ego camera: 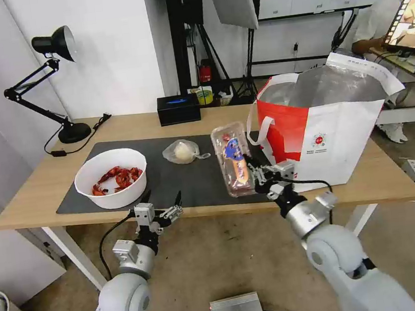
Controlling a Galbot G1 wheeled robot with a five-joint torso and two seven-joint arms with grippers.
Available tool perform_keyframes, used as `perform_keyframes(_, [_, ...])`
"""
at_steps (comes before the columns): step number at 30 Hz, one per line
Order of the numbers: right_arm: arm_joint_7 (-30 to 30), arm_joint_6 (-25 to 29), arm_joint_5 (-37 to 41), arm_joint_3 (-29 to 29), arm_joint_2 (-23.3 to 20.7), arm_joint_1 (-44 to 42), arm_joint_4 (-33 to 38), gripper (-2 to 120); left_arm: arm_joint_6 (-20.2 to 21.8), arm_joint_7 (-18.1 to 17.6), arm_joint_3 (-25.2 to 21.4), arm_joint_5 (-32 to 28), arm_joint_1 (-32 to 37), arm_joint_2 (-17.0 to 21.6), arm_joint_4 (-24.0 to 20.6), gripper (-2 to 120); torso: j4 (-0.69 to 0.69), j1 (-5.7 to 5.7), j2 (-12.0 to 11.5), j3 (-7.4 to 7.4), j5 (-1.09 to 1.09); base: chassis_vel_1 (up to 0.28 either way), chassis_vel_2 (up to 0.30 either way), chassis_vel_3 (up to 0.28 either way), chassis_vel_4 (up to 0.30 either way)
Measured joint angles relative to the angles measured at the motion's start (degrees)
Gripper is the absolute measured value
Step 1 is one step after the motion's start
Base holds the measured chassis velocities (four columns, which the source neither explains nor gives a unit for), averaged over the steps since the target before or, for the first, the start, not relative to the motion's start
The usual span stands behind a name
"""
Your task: Pick up the trash from the table and place it into the takeout bag.
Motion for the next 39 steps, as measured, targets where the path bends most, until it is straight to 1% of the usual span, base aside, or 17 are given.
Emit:
perform_keyframes(3, [-1.60,3.40,-2.36,3.87,-1.77,-1.13,2.31,0,-0.10,0.29,-0.46,0.02,0.48,-0.02,0.04,100,0.00,0.00,0.00,0.00,0.00,0.000,0.000,0.000,0.000])
perform_keyframes(6, [-2.05,4.60,-2.58,5.48,-2.51,-1.41,3.20,0,-0.14,0.35,-0.55,0.04,0.57,-0.09,0.13,100,0.00,0.00,0.00,0.00,0.00,0.000,0.000,0.000,0.000])
perform_keyframes(7, [-2.39,6.34,-2.57,8.20,-3.76,-1.71,4.49,0,-0.22,0.45,-0.57,0.12,0.64,-0.21,0.30,100,0.00,0.00,0.00,0.00,0.00,0.000,0.000,0.000,0.000])
perform_keyframes(8, [-2.39,6.34,-2.57,8.20,-3.76,-1.71,4.49,0,-0.22,0.45,-0.57,0.12,0.64,-0.21,0.30,100,0.00,0.00,0.00,0.00,0.00,0.000,0.000,0.000,0.000])
perform_keyframes(11, [-2.30,8.02,-1.06,11.87,-5.53,-1.89,5.96,0,-0.28,0.49,-0.48,0.28,0.65,-0.47,0.51,100,-0.01,0.00,0.00,0.00,0.01,0.000,0.000,0.000,0.000])
perform_keyframes(18, [-0.93,8.58,4.46,17.77,-8.86,-1.39,7.04,0,-0.33,0.60,-0.26,0.57,0.72,-0.95,0.64,100,-0.01,0.00,0.00,0.00,0.01,0.000,0.000,0.000,0.000])
perform_keyframes(20, [0.42,7.47,8.87,20.95,-11.69,-0.18,7.05,0,-0.37,0.72,-0.22,0.68,0.85,-1.02,0.64,100,-0.01,0.00,0.00,0.00,0.00,0.000,0.000,0.000,0.000])
perform_keyframes(22, [0.58,7.29,9.38,21.25,-12.03,-0.03,7.05,0,-0.37,0.74,-0.21,0.70,0.86,-1.02,0.63,100,0.00,0.00,0.00,0.00,0.01,0.000,0.000,0.000,0.000])
perform_keyframes(24, [2.15,5.88,13.03,23.74,-14.81,1.13,6.46,0,-0.42,0.82,-0.23,0.78,1.07,-1.02,0.50,100,0.00,0.00,0.00,0.01,0.00,0.000,0.000,0.000,0.000])
perform_keyframes(26, [2.79,5.27,14.22,24.56,-15.79,1.50,6.06,0,-0.43,0.86,-0.29,0.81,1.15,-1.02,0.41,100,0.00,0.00,0.00,0.01,0.01,0.000,0.000,0.000,0.000])
perform_keyframes(27, [4.77,3.22,18.58,27.26,-18.56,2.89,4.54,0,-0.51,1.06,-0.62,0.85,1.53,-1.05,0.05,100,-0.01,0.00,0.00,0.01,0.01,0.000,0.000,0.000,0.000])
perform_keyframes(28, [4.77,3.22,18.58,27.26,-18.56,2.89,4.54,0,-0.51,1.06,-0.62,0.85,1.53,-1.05,0.05,100,-0.01,0.00,0.00,0.01,0.01,0.000,0.000,0.000,0.000])
perform_keyframes(30, [6.97,1.28,23.69,28.87,-20.54,4.63,3.33,0,-0.80,1.56,-1.06,0.88,1.97,-1.07,-0.20,100,-0.01,0.00,0.00,0.01,0.01,0.000,0.000,0.000,0.000])
perform_keyframes(31, [6.97,1.28,23.69,28.87,-20.54,4.63,3.33,0,-0.80,1.56,-1.06,0.88,1.97,-1.07,-0.20,100,-0.01,0.00,0.00,0.01,0.01,0.000,0.000,0.000,0.000])
perform_keyframes(35, [13.44,-3.90,32.43,28.28,-22.66,10.69,-0.08,0,-1.86,2.06,-1.38,1.75,2.70,-1.36,-0.43,100,-0.01,0.00,0.00,0.01,0.00,0.000,0.000,0.000,0.000])
perform_keyframes(36, [13.44,-3.90,32.43,28.28,-22.66,10.69,-0.08,0,-1.86,2.06,-1.38,1.75,2.70,-1.36,-0.43,100,-0.01,0.00,0.00,0.01,0.00,0.000,0.000,0.000,0.000])
perform_keyframes(39, [18.81,-6.79,38.93,25.04,-22.14,15.89,-1.80,0,-1.88,2.10,-1.25,2.06,3.04,-1.82,-0.99,100,0.00,0.00,0.00,0.01,0.00,0.000,0.000,0.000,0.000])
